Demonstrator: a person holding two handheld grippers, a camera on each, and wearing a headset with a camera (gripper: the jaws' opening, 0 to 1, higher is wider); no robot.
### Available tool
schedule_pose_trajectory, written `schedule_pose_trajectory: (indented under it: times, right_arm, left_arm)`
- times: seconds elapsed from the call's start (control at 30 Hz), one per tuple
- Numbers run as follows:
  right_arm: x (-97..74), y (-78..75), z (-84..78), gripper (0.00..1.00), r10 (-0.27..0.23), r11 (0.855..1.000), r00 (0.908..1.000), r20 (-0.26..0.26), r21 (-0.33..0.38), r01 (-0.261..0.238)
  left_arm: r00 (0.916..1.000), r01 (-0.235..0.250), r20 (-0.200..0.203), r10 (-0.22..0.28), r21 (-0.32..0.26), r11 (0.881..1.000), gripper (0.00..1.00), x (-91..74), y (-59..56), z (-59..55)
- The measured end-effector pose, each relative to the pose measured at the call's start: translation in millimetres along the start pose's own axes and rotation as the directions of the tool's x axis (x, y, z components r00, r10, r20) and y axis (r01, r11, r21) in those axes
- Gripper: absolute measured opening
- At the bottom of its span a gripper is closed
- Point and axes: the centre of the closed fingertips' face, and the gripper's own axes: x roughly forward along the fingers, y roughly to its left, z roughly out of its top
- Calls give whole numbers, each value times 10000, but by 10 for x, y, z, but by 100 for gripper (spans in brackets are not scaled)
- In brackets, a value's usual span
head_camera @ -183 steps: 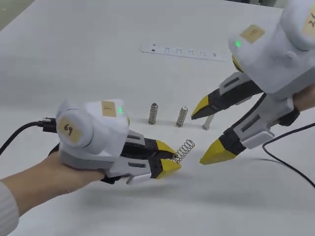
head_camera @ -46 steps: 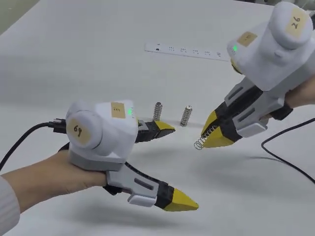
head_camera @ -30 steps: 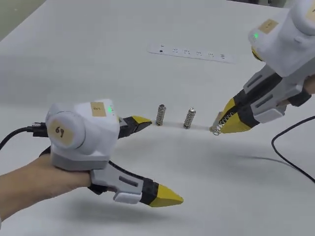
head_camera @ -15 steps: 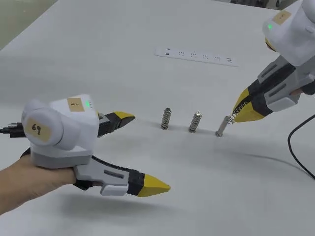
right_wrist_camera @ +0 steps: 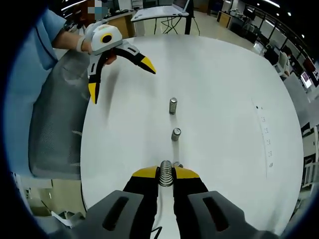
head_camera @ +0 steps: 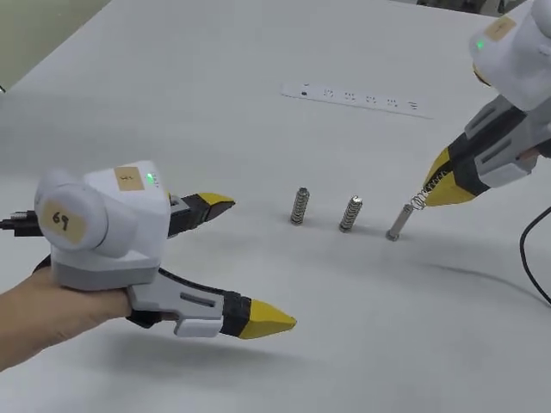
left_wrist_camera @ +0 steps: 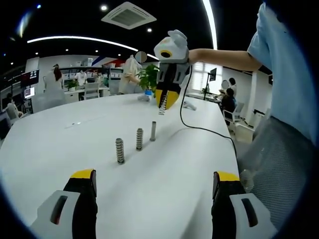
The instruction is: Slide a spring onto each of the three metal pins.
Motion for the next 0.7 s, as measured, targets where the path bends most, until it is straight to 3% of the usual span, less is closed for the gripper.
schedule_pose_trajectory:
  times: [0.6, 0.7]
  right_arm:
    - [121, -156, -119, 8, -238, 9979, 9941, -1059, -620, 172]
    - [132, -152, -86, 8, -155, 9982, 9950, -983, -595, 97]
  left_arm:
    - [9999, -96, -35, 96, -158, 9998, 93, -20, 25, -36]
    - [9999, -106, -25, 106, -177, 9998, 92, -26, 32, -40]
